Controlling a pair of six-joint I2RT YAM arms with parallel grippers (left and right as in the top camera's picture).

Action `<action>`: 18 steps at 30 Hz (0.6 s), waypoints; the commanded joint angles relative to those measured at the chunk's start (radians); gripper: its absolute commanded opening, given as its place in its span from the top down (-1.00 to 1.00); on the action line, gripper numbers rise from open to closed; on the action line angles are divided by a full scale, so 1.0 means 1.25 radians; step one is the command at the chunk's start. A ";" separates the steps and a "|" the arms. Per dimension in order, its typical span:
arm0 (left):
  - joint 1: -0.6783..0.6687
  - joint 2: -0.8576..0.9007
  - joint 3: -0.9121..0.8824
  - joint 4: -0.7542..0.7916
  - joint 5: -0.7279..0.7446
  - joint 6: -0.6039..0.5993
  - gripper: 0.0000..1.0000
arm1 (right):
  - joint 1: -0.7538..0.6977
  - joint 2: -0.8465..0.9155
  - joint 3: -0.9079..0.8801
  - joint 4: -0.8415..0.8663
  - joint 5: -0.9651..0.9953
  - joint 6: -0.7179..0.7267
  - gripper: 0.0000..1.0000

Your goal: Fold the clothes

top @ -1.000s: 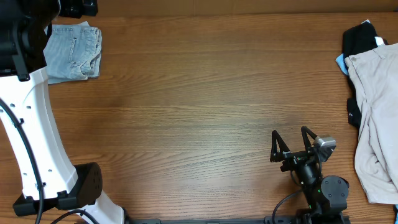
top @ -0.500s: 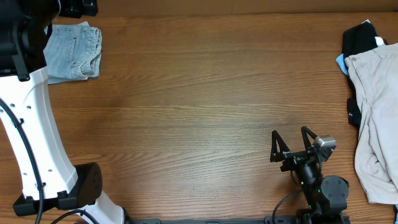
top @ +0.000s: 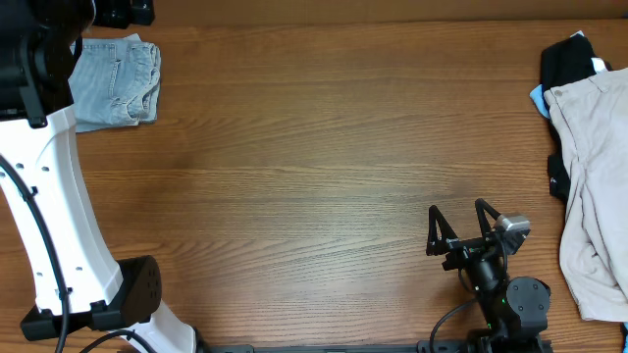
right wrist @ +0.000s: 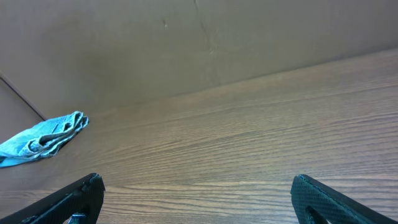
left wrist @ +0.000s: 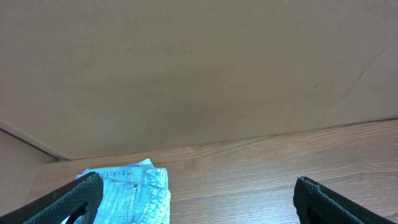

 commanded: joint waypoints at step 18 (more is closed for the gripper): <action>-0.096 -0.445 -0.697 0.001 -0.087 -0.005 -1.00 | 0.007 -0.007 -0.001 0.004 0.008 0.001 -1.00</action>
